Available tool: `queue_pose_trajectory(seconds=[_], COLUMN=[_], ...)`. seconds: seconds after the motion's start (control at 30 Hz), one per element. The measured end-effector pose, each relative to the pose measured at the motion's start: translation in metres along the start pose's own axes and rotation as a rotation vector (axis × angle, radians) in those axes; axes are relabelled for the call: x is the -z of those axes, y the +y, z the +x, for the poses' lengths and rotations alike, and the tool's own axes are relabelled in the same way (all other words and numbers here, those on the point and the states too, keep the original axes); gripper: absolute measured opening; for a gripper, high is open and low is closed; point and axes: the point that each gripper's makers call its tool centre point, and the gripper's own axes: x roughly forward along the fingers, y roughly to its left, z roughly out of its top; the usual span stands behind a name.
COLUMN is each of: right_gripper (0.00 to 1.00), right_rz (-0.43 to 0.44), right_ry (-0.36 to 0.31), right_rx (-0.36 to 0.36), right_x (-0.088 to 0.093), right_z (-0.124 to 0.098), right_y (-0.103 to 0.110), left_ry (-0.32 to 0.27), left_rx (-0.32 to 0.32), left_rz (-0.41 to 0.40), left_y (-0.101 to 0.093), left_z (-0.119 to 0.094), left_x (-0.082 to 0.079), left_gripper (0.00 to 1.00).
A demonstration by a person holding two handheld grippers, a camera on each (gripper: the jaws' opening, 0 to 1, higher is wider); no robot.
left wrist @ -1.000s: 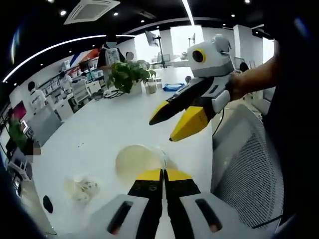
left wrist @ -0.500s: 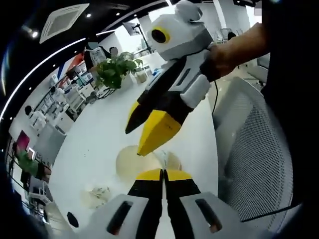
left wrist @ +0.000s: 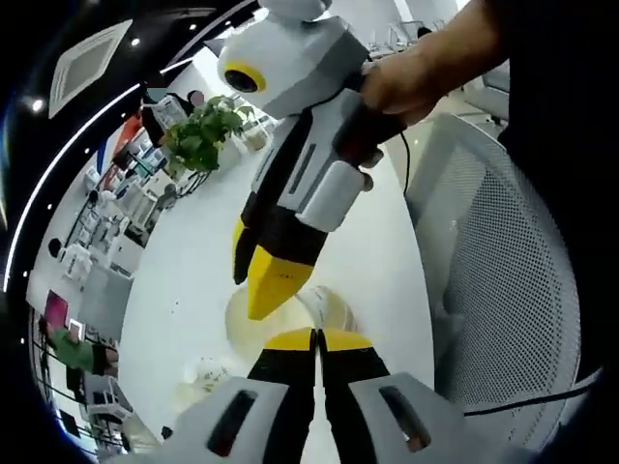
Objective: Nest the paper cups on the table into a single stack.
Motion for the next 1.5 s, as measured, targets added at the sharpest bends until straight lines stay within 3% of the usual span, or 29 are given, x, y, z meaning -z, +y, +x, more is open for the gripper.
queue_pose_trajectory(seconds=[0.17,0.5,0.83,1.07,1.27,1.5], right_gripper=[0.12,0.0,0.0,0.0,0.0,0.0], right_rz=[-0.007,0.001,0.037,0.069,0.094,0.118], right_ry=[0.029,0.045,0.063,0.087,0.109,0.119], right_rx=[0.015,0.058,0.092,0.111,0.114,0.117], right_x=[0.006,0.013,0.018,0.027,0.038,0.047], right_z=[0.001,-0.002,-0.005,-0.006,-0.004,-0.001], right_y=[-0.003,-0.015,-0.019,-0.026,-0.028,-0.031], left_ry=[0.021,0.028,0.043,0.044,0.028,-0.037], left_rx=[-0.001,0.015,0.015,0.011,0.005,-0.012], left_rz=[0.055,0.086,0.115,0.117,0.106,0.022], left_y=[0.0,-0.005,-0.006,-0.007,-0.007,-0.002], left_z=[0.004,0.006,0.007,0.007,0.005,-0.001], left_x=[-0.003,-0.003,-0.002,0.002,0.003,0.003], left_gripper=[0.0,0.0,0.0,0.07,0.14,0.22])
